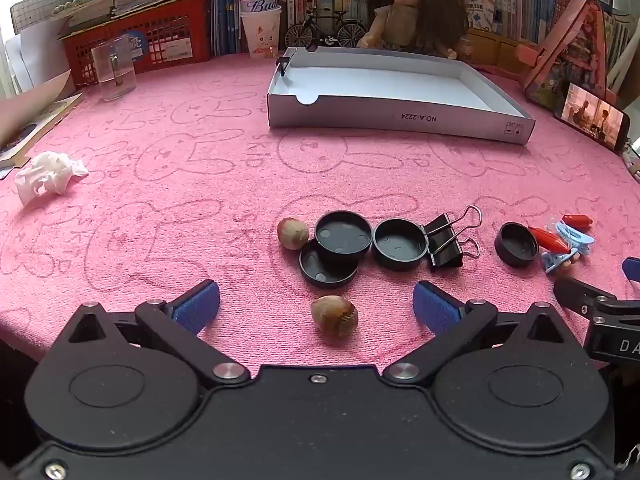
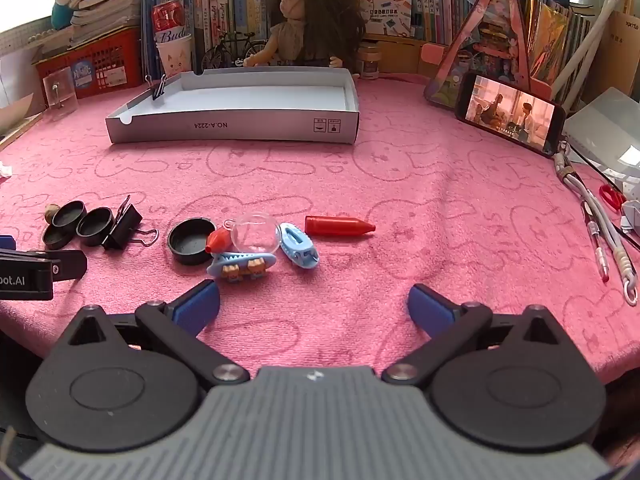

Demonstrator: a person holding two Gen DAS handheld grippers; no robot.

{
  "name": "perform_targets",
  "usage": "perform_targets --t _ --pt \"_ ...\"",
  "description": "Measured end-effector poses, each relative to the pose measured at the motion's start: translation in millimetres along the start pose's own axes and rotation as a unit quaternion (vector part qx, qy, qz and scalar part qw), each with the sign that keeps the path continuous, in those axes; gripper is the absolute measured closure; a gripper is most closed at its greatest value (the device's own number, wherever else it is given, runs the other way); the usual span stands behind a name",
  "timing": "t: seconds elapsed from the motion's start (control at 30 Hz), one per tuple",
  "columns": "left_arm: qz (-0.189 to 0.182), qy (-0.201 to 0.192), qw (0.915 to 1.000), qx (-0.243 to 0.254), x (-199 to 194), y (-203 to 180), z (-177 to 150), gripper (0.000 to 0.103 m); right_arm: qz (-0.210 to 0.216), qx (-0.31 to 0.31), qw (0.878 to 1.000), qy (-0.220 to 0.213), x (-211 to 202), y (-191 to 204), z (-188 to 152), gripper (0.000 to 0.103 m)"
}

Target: Organize rigid objects

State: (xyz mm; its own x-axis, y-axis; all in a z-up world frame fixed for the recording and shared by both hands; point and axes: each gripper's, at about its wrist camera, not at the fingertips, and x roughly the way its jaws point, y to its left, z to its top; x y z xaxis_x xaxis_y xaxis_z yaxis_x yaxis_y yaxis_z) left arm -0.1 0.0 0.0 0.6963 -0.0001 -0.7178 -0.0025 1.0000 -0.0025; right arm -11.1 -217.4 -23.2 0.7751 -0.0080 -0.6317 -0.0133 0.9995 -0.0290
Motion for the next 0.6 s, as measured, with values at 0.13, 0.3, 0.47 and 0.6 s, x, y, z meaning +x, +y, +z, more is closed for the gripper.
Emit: perform_targets --t 0.13,0.3,0.47,0.6 --pt "0.001 0.002 1.0 0.0 0.1 -0.1 0.1 0.0 0.0 0.0 1.0 0.001 -0.1 0.0 0.1 0.0" --pt "0.001 0.002 1.0 0.0 0.2 -0.1 0.1 0.0 0.0 0.0 1.0 0.003 -0.1 0.1 0.5 0.0" --pt "0.001 0.002 1.0 0.001 0.1 -0.1 0.0 0.0 0.0 0.0 1.0 0.001 -1.0 0.5 -0.3 0.0" --pt "0.001 0.003 1.0 0.001 0.2 -0.1 0.1 0.0 -0.001 0.001 1.0 0.003 -0.8 0.8 0.4 0.0"
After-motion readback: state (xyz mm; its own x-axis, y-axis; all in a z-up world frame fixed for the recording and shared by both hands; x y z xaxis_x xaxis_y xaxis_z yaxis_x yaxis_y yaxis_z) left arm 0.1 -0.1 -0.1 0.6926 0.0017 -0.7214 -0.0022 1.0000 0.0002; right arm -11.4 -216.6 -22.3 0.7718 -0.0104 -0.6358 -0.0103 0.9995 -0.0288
